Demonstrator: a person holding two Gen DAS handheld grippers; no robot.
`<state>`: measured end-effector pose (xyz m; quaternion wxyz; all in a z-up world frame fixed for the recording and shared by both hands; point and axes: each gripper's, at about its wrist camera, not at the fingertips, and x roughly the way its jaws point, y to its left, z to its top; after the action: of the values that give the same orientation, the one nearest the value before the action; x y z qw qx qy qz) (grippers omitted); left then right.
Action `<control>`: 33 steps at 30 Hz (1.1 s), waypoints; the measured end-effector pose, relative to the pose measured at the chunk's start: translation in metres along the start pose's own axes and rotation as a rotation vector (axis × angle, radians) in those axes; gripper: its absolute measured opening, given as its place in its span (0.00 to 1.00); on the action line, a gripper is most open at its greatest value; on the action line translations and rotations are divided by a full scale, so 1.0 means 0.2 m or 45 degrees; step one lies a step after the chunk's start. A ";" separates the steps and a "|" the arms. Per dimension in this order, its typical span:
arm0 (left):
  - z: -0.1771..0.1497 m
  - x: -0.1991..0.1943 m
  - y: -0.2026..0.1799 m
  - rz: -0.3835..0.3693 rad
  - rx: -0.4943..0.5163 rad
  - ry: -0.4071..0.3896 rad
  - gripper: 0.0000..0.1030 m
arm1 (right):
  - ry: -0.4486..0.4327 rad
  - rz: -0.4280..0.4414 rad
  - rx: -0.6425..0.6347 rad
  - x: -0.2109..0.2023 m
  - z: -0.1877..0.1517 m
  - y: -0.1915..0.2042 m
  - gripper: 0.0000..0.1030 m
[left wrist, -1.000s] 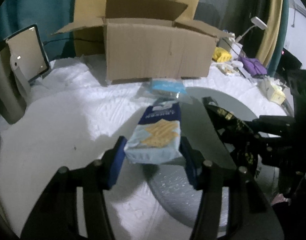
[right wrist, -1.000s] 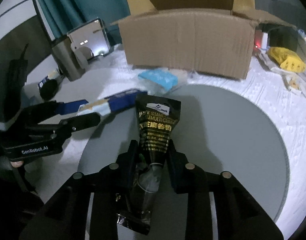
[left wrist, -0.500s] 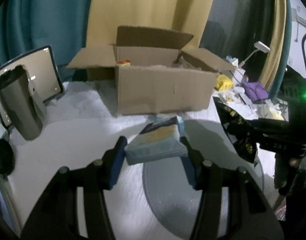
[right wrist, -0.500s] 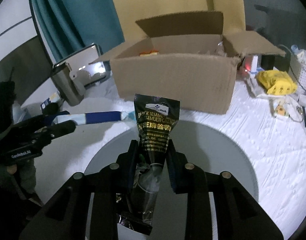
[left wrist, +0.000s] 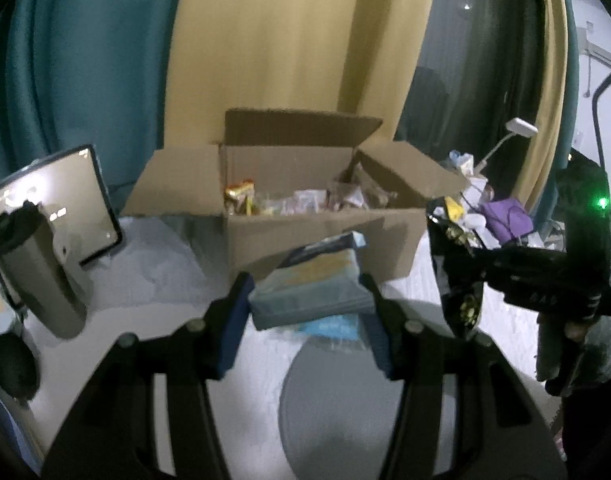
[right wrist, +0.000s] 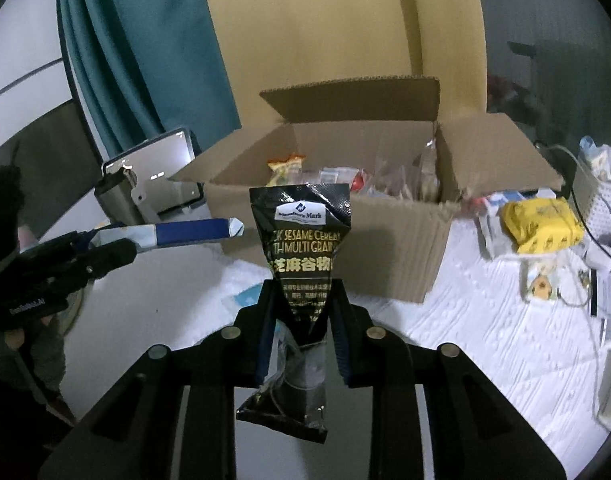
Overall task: Organize snacks
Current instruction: 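Carry the cereal bag and cracker box into the box and open both grippers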
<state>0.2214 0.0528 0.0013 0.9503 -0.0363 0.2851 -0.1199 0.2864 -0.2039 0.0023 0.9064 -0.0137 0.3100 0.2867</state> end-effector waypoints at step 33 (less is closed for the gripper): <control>0.45 0.65 0.29 0.050 -0.082 -0.019 0.52 | 0.036 0.043 0.102 0.51 0.60 -0.29 0.26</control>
<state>0.3876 0.0777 -0.0008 0.9529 -0.0622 0.2823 -0.0919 0.4496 -0.1759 0.0330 0.8967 0.0238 0.3342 0.2892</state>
